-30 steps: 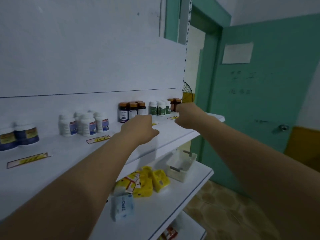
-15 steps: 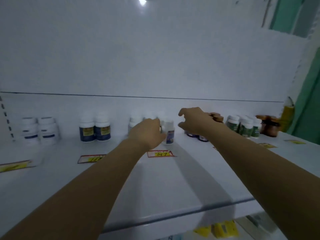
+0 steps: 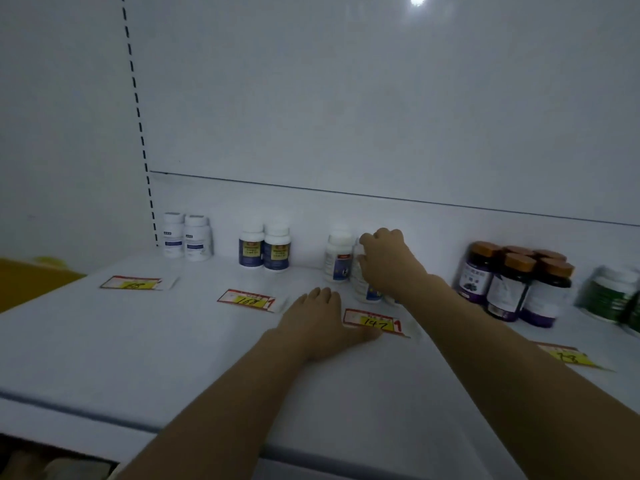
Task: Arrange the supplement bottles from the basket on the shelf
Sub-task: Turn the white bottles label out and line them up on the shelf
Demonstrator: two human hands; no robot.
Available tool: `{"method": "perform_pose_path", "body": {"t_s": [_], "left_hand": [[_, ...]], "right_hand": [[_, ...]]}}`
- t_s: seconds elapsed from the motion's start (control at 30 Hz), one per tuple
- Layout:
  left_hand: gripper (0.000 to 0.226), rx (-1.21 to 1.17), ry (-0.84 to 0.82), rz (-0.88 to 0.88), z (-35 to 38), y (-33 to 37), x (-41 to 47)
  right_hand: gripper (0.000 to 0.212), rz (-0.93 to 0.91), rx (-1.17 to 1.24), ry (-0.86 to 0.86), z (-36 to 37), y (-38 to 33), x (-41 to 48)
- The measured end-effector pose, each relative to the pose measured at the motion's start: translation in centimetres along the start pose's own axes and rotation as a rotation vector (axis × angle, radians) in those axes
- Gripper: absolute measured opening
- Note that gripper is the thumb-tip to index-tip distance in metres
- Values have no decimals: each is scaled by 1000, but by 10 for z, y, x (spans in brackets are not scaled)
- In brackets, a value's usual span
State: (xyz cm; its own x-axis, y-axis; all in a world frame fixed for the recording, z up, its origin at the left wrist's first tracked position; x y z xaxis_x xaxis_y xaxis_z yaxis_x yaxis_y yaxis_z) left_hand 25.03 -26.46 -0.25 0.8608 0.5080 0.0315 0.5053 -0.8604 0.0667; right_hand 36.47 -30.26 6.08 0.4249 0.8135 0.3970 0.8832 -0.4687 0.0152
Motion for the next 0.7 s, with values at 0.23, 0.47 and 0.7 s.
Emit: {"method": "perform_pose_path", "body": {"t_s": [0.23, 0.47, 0.7], "left_hand": [[103, 68, -48, 26, 11, -2, 7], [96, -255, 73, -22, -1, -5, 1], [59, -652, 283, 75, -25, -12, 5]], "right_hand": [[32, 50, 184, 75, 1, 2, -7], [36, 101, 513, 159, -15, 7, -13], [30, 80, 896, 208, -48, 7, -19]]}}
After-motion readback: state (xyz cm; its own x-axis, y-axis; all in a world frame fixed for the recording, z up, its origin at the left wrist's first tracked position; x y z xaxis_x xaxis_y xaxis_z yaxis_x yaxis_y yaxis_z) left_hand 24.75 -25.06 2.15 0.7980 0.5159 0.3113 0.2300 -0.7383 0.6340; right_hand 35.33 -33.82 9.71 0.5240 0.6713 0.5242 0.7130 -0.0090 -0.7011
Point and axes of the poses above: each hand's wrist, its own x-axis towards the middle knuckle, its own z-axis out of the palm, y = z × x, the point moved 4 cm from there along x, towards the middle knuckle, and after that the axes turned 10 degrees about x, right-handed, at the moved point
